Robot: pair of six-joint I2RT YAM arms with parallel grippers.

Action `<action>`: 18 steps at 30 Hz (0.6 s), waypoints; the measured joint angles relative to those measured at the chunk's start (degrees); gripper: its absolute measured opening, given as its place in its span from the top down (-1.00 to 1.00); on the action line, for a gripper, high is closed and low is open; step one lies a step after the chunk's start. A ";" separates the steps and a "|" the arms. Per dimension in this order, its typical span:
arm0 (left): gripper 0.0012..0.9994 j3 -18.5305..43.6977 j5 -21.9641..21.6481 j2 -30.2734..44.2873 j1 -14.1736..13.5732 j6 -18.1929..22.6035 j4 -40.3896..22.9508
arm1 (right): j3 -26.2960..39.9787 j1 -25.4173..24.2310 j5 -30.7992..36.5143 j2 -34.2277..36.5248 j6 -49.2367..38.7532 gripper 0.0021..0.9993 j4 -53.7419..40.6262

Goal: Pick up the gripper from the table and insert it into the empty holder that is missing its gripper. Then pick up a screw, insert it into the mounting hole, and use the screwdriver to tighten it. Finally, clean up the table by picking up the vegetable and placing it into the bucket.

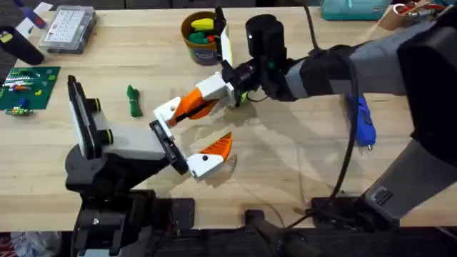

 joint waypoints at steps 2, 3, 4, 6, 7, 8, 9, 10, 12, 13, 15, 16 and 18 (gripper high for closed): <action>-0.98 -0.01 -0.08 0.00 0.00 0.00 0.00 | 0.63 0.00 -0.37 0.31 -0.64 0.98 -0.92; -0.98 0.00 -0.06 0.00 0.00 0.00 0.00 | 0.82 0.00 -0.45 0.31 -1.08 0.98 -1.71; -0.98 0.00 -0.06 0.00 0.00 0.00 0.00 | 1.02 0.00 -0.57 0.31 -1.49 0.98 -2.48; -0.98 -0.02 -0.01 0.00 0.00 -0.02 0.00 | 1.25 0.00 -0.67 0.31 -2.56 0.98 -4.08; -0.98 0.00 -0.01 0.00 0.00 -0.05 -0.02 | 1.37 0.00 -0.72 0.31 -2.97 0.98 -4.71; -0.98 -0.02 0.01 0.02 0.00 -0.07 -0.02 | 1.45 0.00 -0.73 0.31 -3.39 0.98 -5.03; -0.98 0.00 -0.01 0.02 0.00 -0.04 -0.02 | 1.50 0.00 -0.76 0.31 -3.67 0.98 -5.08; -0.98 -0.02 -0.01 0.00 0.00 -0.04 -0.02 | 1.56 0.00 -0.76 0.31 -3.85 0.98 -5.17; -0.98 -0.02 -0.03 0.00 0.00 -0.04 -0.02 | 1.56 0.07 -0.75 0.31 -4.23 0.98 -5.28; -0.98 0.00 0.01 0.02 0.00 -0.04 -0.02 | 1.58 0.18 -0.71 0.31 -4.27 0.98 -5.30; -0.98 0.00 -0.10 0.02 0.00 -0.04 -0.02 | 1.62 0.33 -0.43 0.31 -4.27 0.98 -5.30; -0.98 -0.02 -0.19 0.00 0.00 -0.05 -0.02 | 1.67 0.35 -0.33 0.31 -4.27 0.98 -5.31; -0.98 -0.02 -0.37 0.00 0.02 -0.04 0.02 | 1.82 0.42 -0.14 0.31 -4.27 0.98 -5.35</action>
